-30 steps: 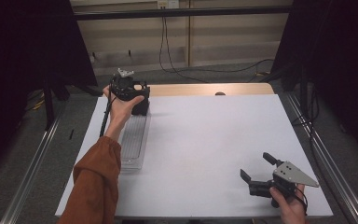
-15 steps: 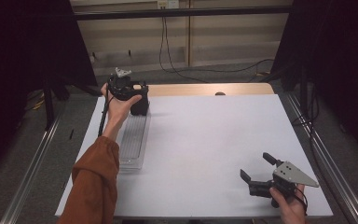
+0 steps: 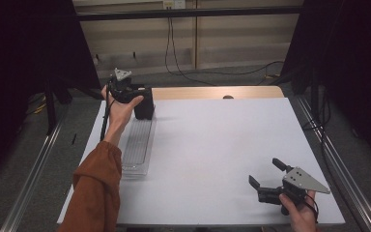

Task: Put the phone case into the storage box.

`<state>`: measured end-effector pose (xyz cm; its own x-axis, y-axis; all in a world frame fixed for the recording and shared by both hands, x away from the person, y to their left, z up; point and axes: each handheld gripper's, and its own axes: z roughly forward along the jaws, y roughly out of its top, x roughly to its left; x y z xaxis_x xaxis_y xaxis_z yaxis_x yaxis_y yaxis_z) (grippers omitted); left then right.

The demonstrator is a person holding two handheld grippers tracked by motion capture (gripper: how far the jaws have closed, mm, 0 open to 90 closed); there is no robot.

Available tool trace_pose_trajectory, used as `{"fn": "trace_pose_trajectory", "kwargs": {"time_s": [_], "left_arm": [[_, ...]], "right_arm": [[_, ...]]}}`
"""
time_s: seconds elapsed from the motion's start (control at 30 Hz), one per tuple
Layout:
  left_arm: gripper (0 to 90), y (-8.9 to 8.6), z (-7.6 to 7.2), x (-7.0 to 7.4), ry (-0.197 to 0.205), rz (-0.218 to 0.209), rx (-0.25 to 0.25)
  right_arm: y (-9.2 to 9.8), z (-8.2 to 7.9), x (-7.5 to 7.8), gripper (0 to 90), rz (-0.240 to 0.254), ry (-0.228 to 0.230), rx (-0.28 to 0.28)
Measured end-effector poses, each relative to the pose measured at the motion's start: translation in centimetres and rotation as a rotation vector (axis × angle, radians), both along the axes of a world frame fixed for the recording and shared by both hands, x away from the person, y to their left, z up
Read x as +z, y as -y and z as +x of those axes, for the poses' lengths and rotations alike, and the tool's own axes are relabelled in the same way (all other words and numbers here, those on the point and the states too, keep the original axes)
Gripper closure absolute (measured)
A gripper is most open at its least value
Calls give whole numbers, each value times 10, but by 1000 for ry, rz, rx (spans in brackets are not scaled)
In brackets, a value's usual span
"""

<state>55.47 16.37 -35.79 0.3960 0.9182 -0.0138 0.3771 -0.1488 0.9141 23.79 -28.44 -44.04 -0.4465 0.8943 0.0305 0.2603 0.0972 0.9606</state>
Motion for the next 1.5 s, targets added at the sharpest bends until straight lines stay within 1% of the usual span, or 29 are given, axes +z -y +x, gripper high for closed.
{"fn": "trace_pose_trajectory", "kwargs": {"time_s": [0.1, 0.17, 0.23, 0.33, 0.37, 0.43, 0.47, 0.5, 0.53, 0.57, 0.7, 0.9, 1.0, 1.1, 1.17, 1.2, 1.33, 1.4, 1.43, 1.47, 1.5], "left_arm": [[24, -3, -1, 2, 14, -19, -10], [30, -7, -2, 3, 18, -51, -25], [49, -11, -3, 5, 29, -85, -25], [50, -14, -5, 6, 32, -107, -28], [50, -15, -6, 6, 38, -109, -26], [41, -18, -9, 6, 40, -102, -27], [36, -18, -10, 5, 40, -109, -27], [34, -20, -11, 4, 42, -100, -34], [27, -20, -12, 4, 44, -107, -41], [26, -22, -14, 3, 40, -100, -54], [18, -27, -20, 0, 58, -102, -92], [17, -30, -28, -6, 76, -111, -97], [16, -33, -32, -6, 75, -121, -99], [18, -34, -37, -7, 67, -116, -111], [18, -35, -39, -7, 70, -110, -115], [18, -36, -40, -6, 71, -121, -119], [18, -37, -45, -4, 72, -117, -138], [17, -37, -49, -2, 86, -128, -146], [16, -37, -51, -1, 92, -136, -145], [17, -37, -52, 0, 96, -135, -144], [22, -37, -54, 0, 93, -138, -140]], "right_arm": [[0, 0, 0, 0, -1, 1, 0], [0, 0, 0, 0, -1, 3, 0], [0, 0, 0, 0, -2, 3, 0], [0, 1, 0, 0, -3, 4, -1], [0, 1, 0, 0, -3, 4, -1], [0, 0, 0, 0, -3, 4, -3], [0, 0, 0, 0, -3, 4, -3], [0, 0, 0, 0, -3, 4, -2], [0, 0, 0, 0, -6, 4, -1], [-1, 0, 0, 0, -6, 4, -1], [-1, 1, 0, 0, -7, 6, 0], [-1, 1, 0, 0, -5, 11, -2], [0, 0, 0, 0, -1, 15, -9], [0, 0, 1, 0, -2, 15, -15], [0, 0, 1, 0, -4, 17, -15], [0, 0, 1, 0, -4, 18, -14], [1, 0, 1, 0, -4, 24, -16], [2, 0, 1, 0, -3, 28, -17], [2, 0, 1, 0, -2, 21, -15], [3, 0, 1, 0, 1, 25, -19], [3, 0, 1, 0, 1, 24, -21]]}}
